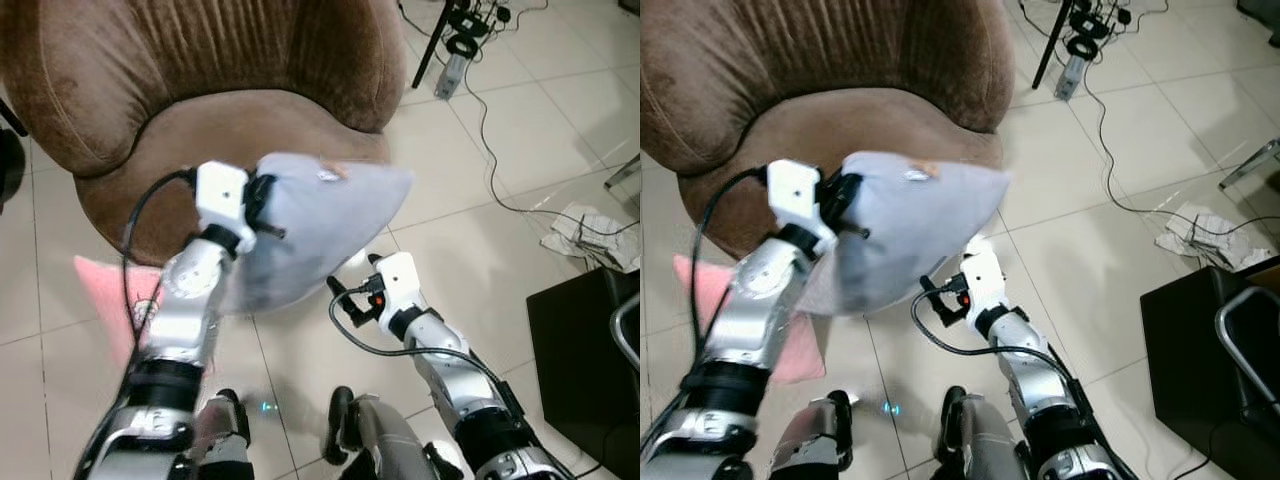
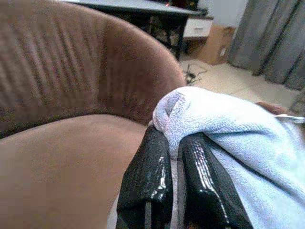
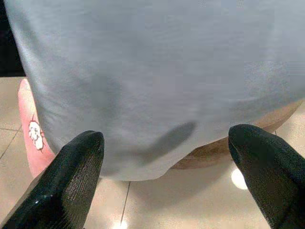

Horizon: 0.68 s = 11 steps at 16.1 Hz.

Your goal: Move the pillow to the sofa from floor

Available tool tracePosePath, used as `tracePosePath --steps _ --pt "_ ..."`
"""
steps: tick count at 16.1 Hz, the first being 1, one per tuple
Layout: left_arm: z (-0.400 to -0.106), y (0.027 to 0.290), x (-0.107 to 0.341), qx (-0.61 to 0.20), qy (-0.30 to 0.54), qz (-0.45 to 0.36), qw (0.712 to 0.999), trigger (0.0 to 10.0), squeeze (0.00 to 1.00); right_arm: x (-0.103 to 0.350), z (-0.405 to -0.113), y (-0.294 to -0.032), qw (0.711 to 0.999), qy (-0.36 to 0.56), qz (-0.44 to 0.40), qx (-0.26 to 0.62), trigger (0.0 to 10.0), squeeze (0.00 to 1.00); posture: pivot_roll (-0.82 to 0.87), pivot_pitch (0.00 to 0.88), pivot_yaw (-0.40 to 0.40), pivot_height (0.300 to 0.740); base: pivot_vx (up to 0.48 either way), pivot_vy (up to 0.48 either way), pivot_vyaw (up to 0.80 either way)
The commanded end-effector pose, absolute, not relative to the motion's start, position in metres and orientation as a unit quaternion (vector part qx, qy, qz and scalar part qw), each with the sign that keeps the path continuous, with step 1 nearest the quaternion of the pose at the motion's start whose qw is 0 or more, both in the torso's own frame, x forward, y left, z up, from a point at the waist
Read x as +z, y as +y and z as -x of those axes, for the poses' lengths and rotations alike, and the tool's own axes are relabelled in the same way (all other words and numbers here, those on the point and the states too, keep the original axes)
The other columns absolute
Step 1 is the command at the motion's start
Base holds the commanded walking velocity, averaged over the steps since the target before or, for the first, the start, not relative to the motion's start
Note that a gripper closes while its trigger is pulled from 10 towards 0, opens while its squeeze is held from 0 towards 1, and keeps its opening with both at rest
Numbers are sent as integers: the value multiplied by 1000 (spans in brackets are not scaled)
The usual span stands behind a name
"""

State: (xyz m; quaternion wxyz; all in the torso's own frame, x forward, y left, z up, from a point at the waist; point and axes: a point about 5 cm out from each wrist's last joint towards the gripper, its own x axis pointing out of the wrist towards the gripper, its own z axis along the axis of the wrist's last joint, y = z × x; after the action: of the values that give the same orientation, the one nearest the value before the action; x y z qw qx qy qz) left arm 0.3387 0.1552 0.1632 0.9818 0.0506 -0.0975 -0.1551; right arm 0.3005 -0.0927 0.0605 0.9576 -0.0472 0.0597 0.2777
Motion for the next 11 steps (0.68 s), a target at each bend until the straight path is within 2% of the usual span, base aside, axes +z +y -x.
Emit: tracePosePath --steps 1,4,5,8,11 --pt "-334 170 162 -126 -88 -56 987 0 0 59 -298 -110 956 78 57 278 10000 290 88 216 -138 740 0 0 0" --pt "-324 186 155 -85 -55 -47 994 0 0 65 -295 -131 938 99 86 320 10000 188 89 223 -143 740 0 0 0" --pt "-316 187 150 -62 -23 -34 997 0 0 70 -292 -140 932 108 78 339 10000 43 95 225 -148 740 0 0 0" --pt "-303 190 132 -22 39 -16 999 0 0 69 -287 -143 930 125 60 340 10000 0 101 230 -155 740 0 0 0" --pt "-283 186 117 2 87 11 996 0 0 55 -273 -144 929 166 25 329 10000 0 103 236 -164 740 0 0 0"
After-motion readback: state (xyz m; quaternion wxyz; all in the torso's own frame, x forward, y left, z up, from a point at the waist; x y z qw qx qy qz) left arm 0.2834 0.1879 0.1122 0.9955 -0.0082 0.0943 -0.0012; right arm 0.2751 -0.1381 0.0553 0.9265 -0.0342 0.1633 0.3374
